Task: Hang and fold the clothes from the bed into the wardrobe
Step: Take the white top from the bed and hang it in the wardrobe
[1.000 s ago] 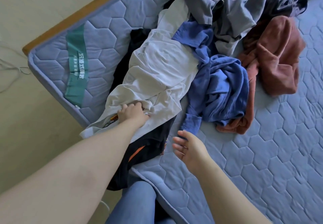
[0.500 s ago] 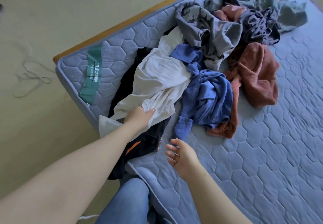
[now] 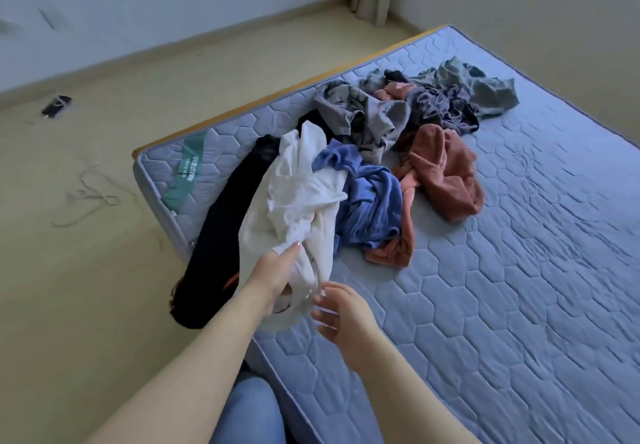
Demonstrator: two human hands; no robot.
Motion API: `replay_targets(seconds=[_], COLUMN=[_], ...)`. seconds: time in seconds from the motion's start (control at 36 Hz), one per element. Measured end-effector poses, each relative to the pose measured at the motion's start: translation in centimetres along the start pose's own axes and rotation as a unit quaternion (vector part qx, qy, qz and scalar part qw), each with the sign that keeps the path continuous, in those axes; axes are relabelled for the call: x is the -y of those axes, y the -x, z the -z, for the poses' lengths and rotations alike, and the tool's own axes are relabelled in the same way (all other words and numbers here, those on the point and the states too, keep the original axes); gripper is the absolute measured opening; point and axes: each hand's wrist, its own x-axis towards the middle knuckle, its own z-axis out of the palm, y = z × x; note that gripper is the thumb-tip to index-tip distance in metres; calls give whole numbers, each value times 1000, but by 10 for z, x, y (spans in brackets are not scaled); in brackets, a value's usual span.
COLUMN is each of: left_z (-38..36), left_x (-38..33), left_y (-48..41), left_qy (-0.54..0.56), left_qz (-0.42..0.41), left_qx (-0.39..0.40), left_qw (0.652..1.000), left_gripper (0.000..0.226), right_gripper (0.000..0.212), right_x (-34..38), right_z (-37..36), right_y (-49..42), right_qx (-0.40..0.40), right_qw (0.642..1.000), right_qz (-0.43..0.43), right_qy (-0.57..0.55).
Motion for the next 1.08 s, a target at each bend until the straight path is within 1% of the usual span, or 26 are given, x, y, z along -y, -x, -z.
replay_targets(seconds=[0.03, 0.11, 0.25, 0.33, 0.39, 0.44, 0.5, 0.56, 0.61, 0.67, 0.69, 0.75, 0.78, 0.81, 0.86, 0.89, 0.94, 1.0, 1.08], left_z=[-3, -11, -26, -34, -35, -33, -29, -26, -27, -28, -28, -26, -24, -23, -19, -17, -14, -12, -11], left_x=[0, -7, -29, -40, -46, -51, -54, -57, -61, -65, -66, -68, -69, -71, -77, -79, -80, -82, -93], left_y=[9, 32, 63, 78, 85, 90, 88, 88, 89, 94, 98, 99, 99, 100, 106, 110, 116, 123, 138], left_qy=[13, 18, 27, 15, 18, 34, 31, -26, -122, -232, -273, -291, -275, -237, -127, -94, -74, -38, 27], left_qz=[-5, -34, -74, -104, -132, -172, -213, -259, -299, -316, -331, -374, -397, -417, -412, -401, -392, -386, -402], left_qx=[6, 26, 71, 92, 86, 43, -29, -109, -180, -253, -288, -327, -327, -309, -229, -194, -167, -160, -139], left_qw=[1000, 999, 994, 990, 987, 984, 976, 959, 929, 885, 856, 818, 813, 821, 873, 891, 902, 908, 905], left_gripper=[31, 30, 30, 29, 33, 36, 40, 45, 47, 42, 41, 38, 35, 32, 22, 21, 31, 39, 38], right_gripper=[15, 22, 26, 21, 13, 17, 20, 20, 20, 20, 19, 17, 18, 19, 19, 20, 23, 25, 22], right_x=[-2, -6, 5, 8, 10, 14, 21, 27, 33, 37, 39, 41, 41, 42, 43, 44, 47, 53, 66], right_z=[3, 11, 20, 18, 18, 23, 27, 30, 30, 30, 30, 30, 30, 31, 32, 33, 34, 33, 29], right_y=[7, 25, 50, 56, 58, 61, 66, 70, 75, 79, 81, 84, 86, 87, 90, 92, 96, 101, 115], right_qx=[9, 36, 41, 14, -26, -62, -82, -91, -95, -95, -95, -97, -99, -100, -100, -98, -102, -117, -137], right_qw=[1000, 997, 979, 969, 963, 959, 953, 947, 942, 940, 938, 934, 931, 928, 923, 921, 912, 897, 865], right_qz=[9, 40, 165, 225, 249, 261, 281, 300, 313, 323, 328, 343, 350, 357, 370, 377, 397, 427, 482], right_qy=[17, 52, 110, 106, 101, 86, 75, 75, 69, 55, 50, 35, 27, 22, 12, 6, -4, -15, -29])
